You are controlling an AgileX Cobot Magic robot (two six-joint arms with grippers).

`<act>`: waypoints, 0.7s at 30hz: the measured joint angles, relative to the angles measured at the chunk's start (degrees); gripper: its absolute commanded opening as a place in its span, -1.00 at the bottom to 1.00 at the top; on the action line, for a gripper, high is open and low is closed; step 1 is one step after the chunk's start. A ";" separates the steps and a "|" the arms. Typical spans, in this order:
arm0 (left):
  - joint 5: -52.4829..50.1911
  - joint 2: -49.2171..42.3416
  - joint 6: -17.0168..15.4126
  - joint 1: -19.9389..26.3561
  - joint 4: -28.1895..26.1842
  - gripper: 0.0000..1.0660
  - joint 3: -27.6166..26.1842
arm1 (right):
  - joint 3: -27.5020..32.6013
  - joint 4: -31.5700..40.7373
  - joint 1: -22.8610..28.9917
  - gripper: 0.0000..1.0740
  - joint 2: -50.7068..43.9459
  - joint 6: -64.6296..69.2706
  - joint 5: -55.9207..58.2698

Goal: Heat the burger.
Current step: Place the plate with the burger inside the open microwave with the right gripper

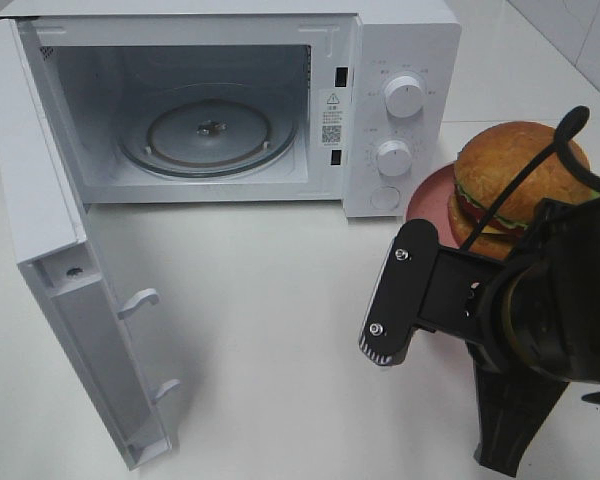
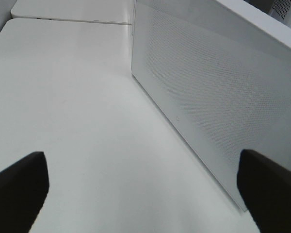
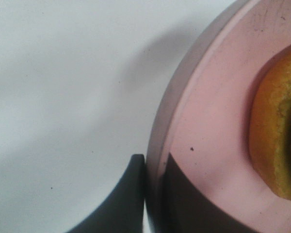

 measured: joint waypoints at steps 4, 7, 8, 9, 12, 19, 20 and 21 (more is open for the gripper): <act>0.00 0.00 0.00 0.00 0.00 0.83 0.00 | 0.00 -0.29 0.00 -1.00 0.00 -4.41 -2.06; 0.00 0.00 0.00 0.00 0.00 0.83 0.00 | 0.00 -0.34 0.00 -1.00 0.00 -6.65 -3.04; 0.00 0.00 0.00 0.00 0.00 0.83 0.00 | 0.00 -0.74 0.00 -1.00 0.00 -8.31 -3.72; 0.00 0.00 0.00 0.00 0.00 0.83 0.00 | 0.00 -0.92 0.00 -1.00 0.00 -8.77 -3.84; 0.00 0.00 0.00 0.00 0.00 0.83 0.00 | 0.00 -2.29 0.00 -1.00 0.00 -9.80 -4.01; 0.00 0.00 0.00 0.00 0.00 0.83 0.00 | 0.00 -2.41 0.00 -1.00 0.00 -14.61 -7.73; 0.00 0.00 0.00 0.00 0.00 0.83 0.00 | 0.00 -2.41 0.00 -1.00 0.00 -14.61 -7.73; 0.00 0.00 0.00 0.00 0.00 0.83 0.00 | 0.00 -2.46 0.00 -1.00 0.00 -17.88 -9.40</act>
